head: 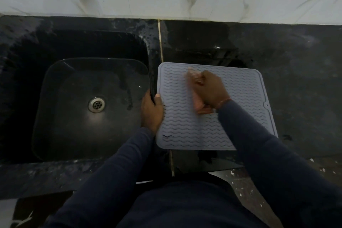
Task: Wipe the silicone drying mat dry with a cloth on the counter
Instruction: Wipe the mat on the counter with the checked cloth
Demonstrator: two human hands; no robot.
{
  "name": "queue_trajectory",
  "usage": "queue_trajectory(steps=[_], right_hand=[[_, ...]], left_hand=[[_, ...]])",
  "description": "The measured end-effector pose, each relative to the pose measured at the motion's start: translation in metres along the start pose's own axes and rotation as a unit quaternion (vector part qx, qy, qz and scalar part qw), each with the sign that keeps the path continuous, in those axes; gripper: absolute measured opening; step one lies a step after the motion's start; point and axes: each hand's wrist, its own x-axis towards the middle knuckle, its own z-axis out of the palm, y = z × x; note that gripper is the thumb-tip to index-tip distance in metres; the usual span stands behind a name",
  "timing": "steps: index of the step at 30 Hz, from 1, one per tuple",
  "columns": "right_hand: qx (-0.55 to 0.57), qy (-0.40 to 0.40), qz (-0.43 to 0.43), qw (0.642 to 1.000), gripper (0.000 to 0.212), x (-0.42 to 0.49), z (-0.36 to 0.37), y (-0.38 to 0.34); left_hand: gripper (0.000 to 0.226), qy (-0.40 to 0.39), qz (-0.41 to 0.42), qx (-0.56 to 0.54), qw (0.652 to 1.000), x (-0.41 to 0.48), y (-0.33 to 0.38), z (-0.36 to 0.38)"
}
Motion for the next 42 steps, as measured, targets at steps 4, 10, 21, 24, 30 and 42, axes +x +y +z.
queue_trajectory(steps=[4,10,21,24,30,42], right_hand=[[-0.049,0.097,0.109,0.988,0.032,-0.009,0.003,0.033],[-0.028,-0.019,-0.056,0.998,0.021,-0.012,0.069,-0.046],[-0.036,0.061,0.008,0.998,0.031,-0.007,0.036,-0.012],[-0.07,-0.023,-0.117,0.99,0.027,-0.012,0.064,-0.073],[0.023,-0.06,-0.125,0.99,0.024,0.037,0.043,-0.068],[-0.101,-0.146,-0.145,0.973,0.028,0.081,0.033,-0.07]], left_hand=[[0.046,0.009,0.009,-0.01,1.0,0.0,0.0,0.001],[0.044,0.016,0.022,0.008,1.0,-0.001,-0.002,0.0],[0.051,0.019,0.006,0.025,1.0,0.0,-0.001,0.002],[0.046,0.019,0.014,0.023,0.999,0.003,-0.006,0.003],[0.046,0.026,0.003,0.019,0.999,0.0,0.0,0.005],[0.053,0.031,-0.011,0.024,0.999,0.0,-0.003,0.007]])
